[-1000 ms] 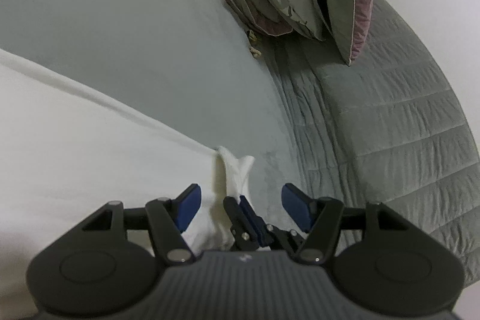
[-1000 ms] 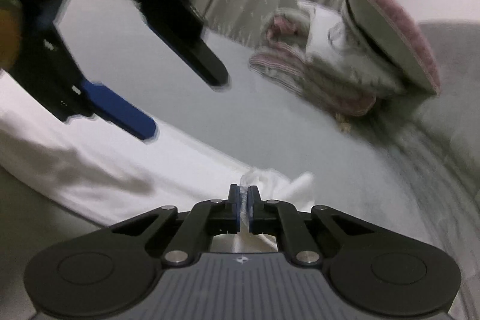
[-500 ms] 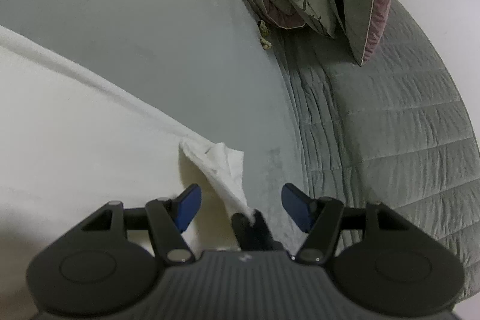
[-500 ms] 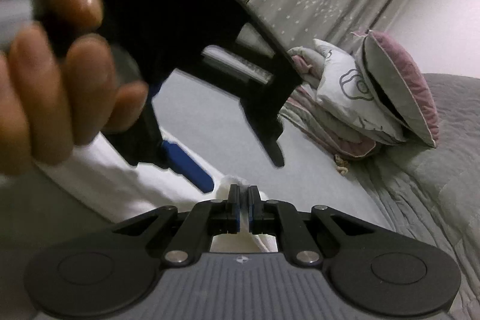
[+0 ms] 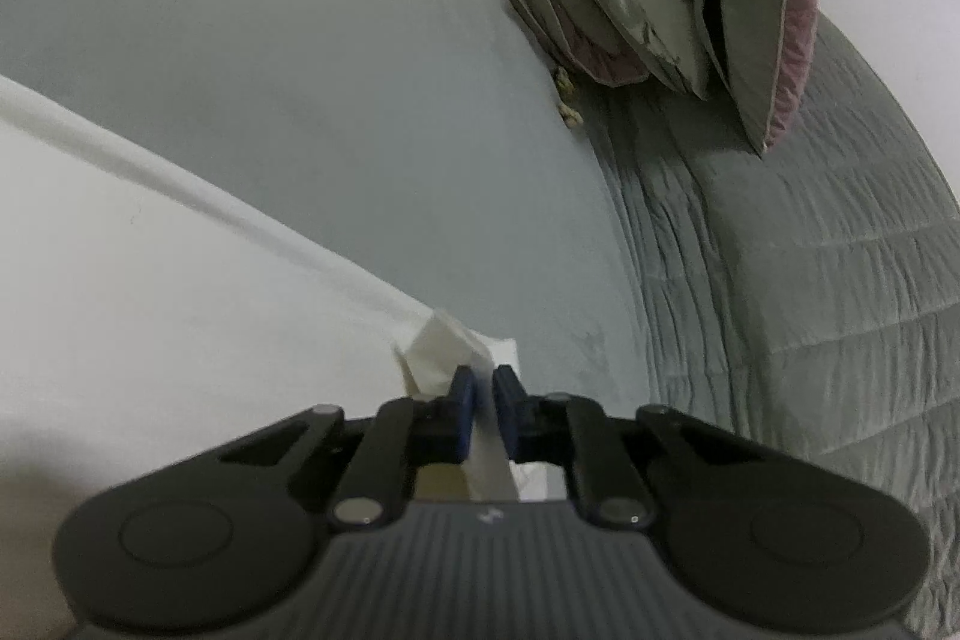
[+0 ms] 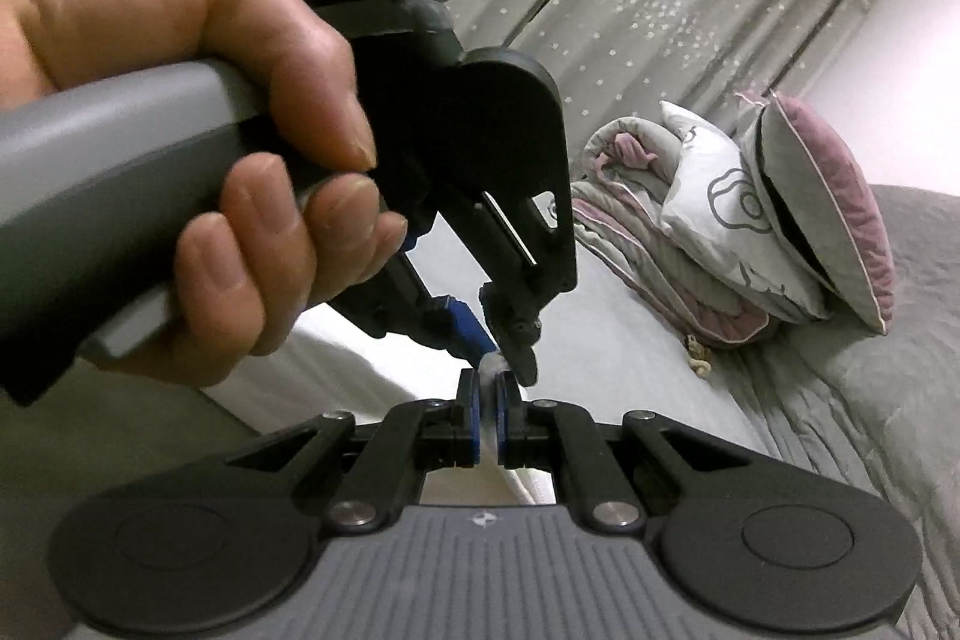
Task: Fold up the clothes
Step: 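Grasp the hem beside the right tool with the left tool while the right tool holds it, then hold the hem with both tools and lift it off the bed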
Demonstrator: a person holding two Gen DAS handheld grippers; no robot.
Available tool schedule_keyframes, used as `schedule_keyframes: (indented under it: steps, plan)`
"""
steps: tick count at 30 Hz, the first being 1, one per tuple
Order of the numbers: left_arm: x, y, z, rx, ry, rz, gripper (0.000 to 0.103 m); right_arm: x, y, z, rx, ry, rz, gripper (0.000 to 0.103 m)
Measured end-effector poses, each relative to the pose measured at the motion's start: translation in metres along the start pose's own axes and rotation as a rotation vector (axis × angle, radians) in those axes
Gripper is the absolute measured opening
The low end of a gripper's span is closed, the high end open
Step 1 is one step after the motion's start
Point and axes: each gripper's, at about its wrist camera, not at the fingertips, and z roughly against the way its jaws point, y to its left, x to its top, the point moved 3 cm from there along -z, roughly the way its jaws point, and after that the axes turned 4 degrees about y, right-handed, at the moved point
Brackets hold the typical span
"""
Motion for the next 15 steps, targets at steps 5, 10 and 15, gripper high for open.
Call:
schedule_keyframes:
  steps: [5,10,15]
  plan:
    - [-0.002,0.002,0.002,0.020,-0.014,-0.019,0.007,-0.001,0.003,-0.001,0.011,0.005,0.021,0.007]
    - [-0.005,0.004,0.003,0.033,-0.015,-0.045,0.005,-0.004,0.011,-0.003,0.053,0.030,0.058,0.007]
    - [-0.008,0.009,0.007,0.039,-0.014,-0.042,0.005,-0.008,0.013,-0.006,0.037,0.067,0.076,0.018]
